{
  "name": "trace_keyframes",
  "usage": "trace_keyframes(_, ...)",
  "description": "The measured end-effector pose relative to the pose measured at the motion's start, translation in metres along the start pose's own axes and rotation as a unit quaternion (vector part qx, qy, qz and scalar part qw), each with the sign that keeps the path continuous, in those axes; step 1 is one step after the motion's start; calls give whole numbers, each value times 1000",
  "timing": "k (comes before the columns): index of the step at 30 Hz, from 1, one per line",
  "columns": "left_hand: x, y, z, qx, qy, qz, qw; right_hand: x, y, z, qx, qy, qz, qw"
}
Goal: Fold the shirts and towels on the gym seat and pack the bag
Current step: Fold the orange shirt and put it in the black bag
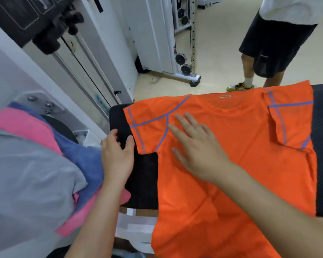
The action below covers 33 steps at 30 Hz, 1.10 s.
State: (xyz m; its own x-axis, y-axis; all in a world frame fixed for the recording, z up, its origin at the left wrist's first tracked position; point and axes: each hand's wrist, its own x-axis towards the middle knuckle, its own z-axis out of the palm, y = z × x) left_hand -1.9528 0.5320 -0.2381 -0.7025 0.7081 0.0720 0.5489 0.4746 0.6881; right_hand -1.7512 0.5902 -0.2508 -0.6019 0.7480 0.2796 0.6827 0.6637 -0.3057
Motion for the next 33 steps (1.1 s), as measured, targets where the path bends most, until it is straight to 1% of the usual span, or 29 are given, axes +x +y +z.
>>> trace_keyframes(2,10,6,7,-16,1,-21,1000,17,-11,11,-20,-1,-10,1000)
trace_keyframes(4,20,16,15,-10,29,-37,999,31,-16,20,-43,-3,-6,999)
trace_keyframes(6,28,25,21,-25,56,-49,997,39,-17,29,-64,-7,17,998)
trace_keyframes(8,35,28,25,-64,62,-62,994,43,-15,39,-89,-13,35,995)
trace_keyframes(11,44,25,31,-142,40,-76,986,44,-12,52,-124,-6,39,992)
trace_keyframes(13,43,26,30,-136,33,-39,989,45,-12,56,-130,6,46,990)
trace_keyframes(16,40,26,24,-95,37,64,993,47,-16,59,-133,16,55,989)
trace_keyframes(17,40,27,22,-92,34,79,992,48,-17,60,-131,17,56,990)
trace_keyframes(18,41,27,22,-103,28,76,991,49,-18,60,-127,15,57,990)
trace_keyframes(19,44,26,21,-136,17,59,989,49,-19,60,-122,13,58,991)
trace_keyframes(20,46,27,20,-194,1,34,980,49,-19,60,-121,9,57,991)
trace_keyframes(22,49,30,17,-304,-33,-22,952,49,-21,58,-116,-6,56,992)
trace_keyframes(23,50,30,16,-316,-33,-26,948,50,-22,55,-111,-12,52,992)
trace_keyframes(24,50,31,14,-290,-23,-9,957,50,-22,51,-102,-20,45,994)
trace_keyframes(26,50,35,13,-183,13,69,981,54,-19,36,-58,-52,35,996)
trace_keyframes(27,48,41,12,-127,25,112,985,56,-15,27,-25,-66,34,997)
trace_keyframes(28,46,49,11,-84,32,154,984,58,-11,19,20,-59,36,997)
trace_keyframes(29,44,56,12,-47,38,193,979,59,-7,11,80,-28,39,996)
trace_keyframes(31,39,70,16,19,38,266,963,60,4,-1,200,64,59,976)
trace_keyframes(33,30,84,28,74,-6,328,942,60,14,-8,261,125,102,952)
